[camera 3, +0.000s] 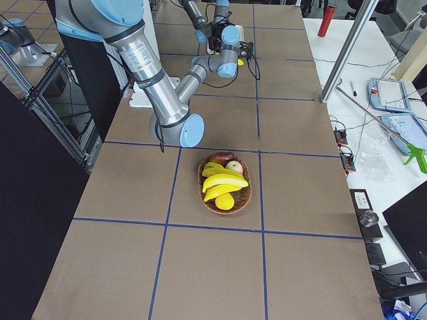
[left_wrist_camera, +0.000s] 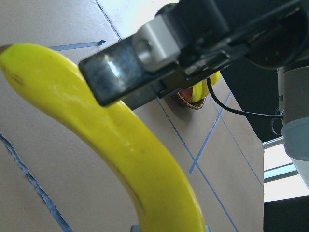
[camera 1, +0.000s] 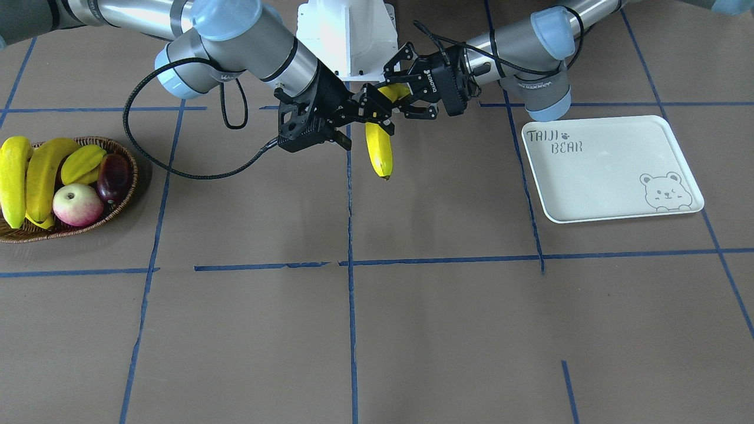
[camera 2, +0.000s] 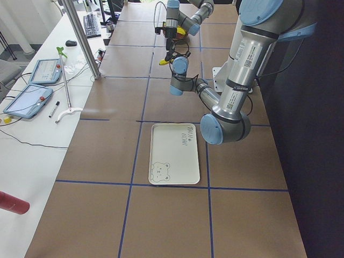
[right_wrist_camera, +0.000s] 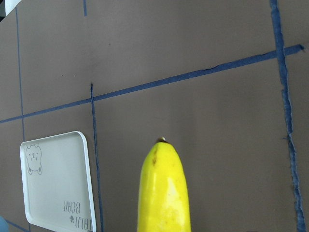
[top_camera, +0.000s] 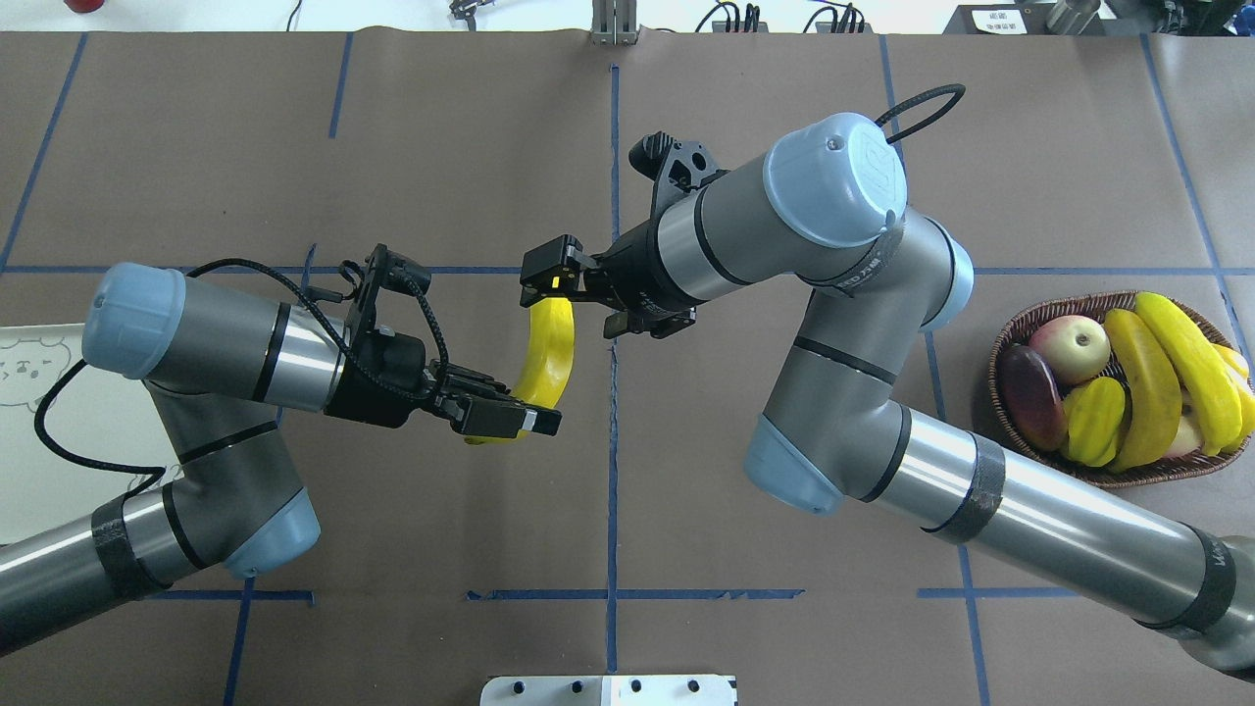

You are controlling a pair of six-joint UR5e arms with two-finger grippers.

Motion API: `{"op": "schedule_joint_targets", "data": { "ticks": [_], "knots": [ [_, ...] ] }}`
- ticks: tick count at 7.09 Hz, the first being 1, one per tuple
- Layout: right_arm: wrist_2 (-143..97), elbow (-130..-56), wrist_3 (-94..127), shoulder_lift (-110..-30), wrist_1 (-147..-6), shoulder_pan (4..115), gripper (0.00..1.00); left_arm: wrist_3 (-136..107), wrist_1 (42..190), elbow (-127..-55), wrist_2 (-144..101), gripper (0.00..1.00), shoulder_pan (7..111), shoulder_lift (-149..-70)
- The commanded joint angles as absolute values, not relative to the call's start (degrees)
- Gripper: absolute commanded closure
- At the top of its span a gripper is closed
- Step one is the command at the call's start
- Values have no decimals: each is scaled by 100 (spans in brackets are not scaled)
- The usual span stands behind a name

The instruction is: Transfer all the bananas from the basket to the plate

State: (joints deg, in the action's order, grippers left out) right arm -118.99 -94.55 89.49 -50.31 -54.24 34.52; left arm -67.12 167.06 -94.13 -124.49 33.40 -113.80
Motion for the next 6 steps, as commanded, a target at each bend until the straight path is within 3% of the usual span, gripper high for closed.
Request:
{"op": "schedule_joint_targets", "data": {
  "ticks": [1,6],
  "knots": [
    [-11770,-9440,8869,-5080,-5510,3550,0,-6873,16305,-9422,-12445,93,3620,-11164],
    [-11470,-9553,8185,-5212,-6966,3893,0,-6576,15128,-9554,-12498,93,4780,-10249]
  ]
}}
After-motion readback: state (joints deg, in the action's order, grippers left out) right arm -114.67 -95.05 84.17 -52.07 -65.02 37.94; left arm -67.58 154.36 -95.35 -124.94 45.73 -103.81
